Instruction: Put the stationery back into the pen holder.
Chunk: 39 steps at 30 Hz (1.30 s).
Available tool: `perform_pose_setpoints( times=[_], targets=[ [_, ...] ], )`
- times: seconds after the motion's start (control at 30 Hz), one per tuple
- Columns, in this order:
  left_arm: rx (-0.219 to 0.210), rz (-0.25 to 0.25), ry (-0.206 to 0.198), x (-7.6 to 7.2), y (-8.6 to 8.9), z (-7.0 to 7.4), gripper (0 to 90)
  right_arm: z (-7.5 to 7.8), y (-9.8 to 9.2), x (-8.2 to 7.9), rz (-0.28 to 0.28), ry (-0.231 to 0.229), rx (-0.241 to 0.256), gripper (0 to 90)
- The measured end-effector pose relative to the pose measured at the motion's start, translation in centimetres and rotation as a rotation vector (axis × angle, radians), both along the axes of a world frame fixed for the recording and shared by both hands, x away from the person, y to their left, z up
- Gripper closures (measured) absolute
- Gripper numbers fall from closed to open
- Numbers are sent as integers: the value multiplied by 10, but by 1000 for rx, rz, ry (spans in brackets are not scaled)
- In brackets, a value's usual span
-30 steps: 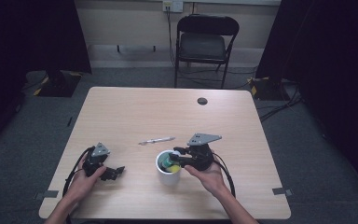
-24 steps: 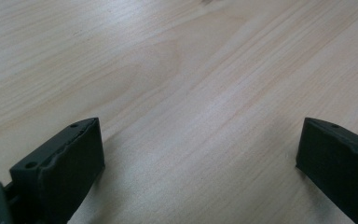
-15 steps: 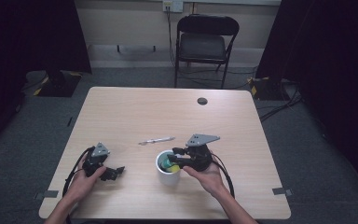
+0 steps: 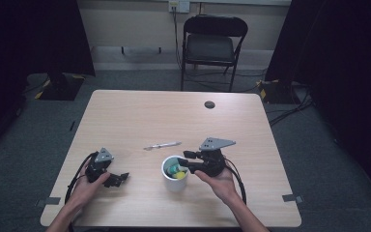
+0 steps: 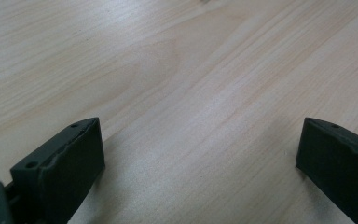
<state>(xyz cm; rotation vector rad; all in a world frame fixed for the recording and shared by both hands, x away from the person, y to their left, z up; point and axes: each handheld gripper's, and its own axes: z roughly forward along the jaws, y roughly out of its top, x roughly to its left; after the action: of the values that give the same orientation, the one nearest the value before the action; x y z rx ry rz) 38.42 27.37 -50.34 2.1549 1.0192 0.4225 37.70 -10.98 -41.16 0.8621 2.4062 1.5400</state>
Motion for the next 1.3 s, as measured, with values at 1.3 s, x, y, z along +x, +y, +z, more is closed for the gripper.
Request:
perform_pose_setpoints(
  times=[1.3],
  targets=[
    [-14, -171, -25, -5, -30, 35, 205, -53, -92, -11, -242, 81, -206, 456]
  ],
)
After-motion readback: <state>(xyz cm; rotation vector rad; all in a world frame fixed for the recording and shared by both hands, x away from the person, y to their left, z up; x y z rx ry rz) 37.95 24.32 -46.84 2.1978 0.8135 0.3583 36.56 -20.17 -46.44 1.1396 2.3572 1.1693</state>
